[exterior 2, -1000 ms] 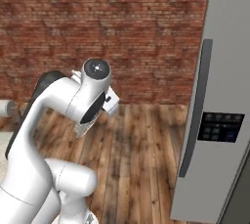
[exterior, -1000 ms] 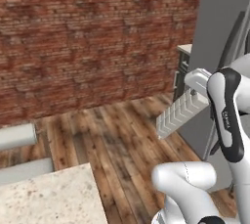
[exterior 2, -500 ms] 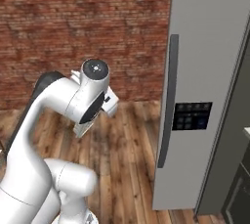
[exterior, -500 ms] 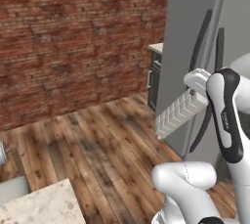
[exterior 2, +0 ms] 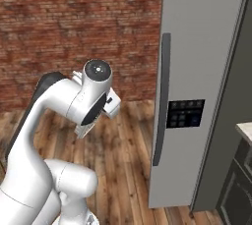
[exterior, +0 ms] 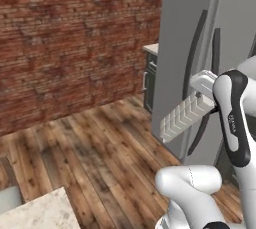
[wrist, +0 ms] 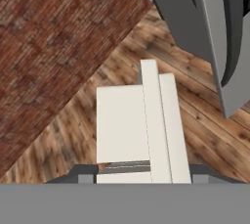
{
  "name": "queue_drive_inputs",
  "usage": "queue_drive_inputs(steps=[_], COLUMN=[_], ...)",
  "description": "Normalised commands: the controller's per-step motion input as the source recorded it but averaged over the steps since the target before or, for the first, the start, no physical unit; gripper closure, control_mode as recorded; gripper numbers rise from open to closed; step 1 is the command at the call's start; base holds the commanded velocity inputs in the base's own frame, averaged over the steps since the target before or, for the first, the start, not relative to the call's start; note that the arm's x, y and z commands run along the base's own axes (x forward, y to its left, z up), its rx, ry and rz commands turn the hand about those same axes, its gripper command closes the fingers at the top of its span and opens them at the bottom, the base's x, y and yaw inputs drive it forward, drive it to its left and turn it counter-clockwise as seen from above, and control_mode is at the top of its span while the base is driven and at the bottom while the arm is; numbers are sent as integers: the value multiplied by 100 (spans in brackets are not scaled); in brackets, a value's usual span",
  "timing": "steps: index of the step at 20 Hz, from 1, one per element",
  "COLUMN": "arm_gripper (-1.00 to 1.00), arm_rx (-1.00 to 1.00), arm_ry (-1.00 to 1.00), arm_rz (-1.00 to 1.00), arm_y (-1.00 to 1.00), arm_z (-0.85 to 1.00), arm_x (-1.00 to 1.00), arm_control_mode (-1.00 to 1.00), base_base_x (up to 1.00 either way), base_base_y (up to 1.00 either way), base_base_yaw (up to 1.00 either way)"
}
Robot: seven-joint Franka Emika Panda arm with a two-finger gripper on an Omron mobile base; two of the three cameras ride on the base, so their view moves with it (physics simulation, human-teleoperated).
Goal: The ice cube tray has been filled with water. Take the tray and place it in the freezer to make ice. Close the freezer door after placing the tray.
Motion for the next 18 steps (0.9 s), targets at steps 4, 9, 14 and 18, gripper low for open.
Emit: queue_drive_inputs(steps=[4,9,14,18], arm_gripper=[100,100,100,100], arm_rx=[0,0,0,0], arm_ry=[0,0,0,0], arm_rz=[0,0,0,0], arm_y=[0,0,0,0], arm_z=[0,0,0,0], arm_x=[0,0,0,0], arm_control_mode=[100,100,100,100], base_base_x=[100,100,100,100], base_base_y=[75,88,51,30], base_base_yaw=[-23,-2,45,56])
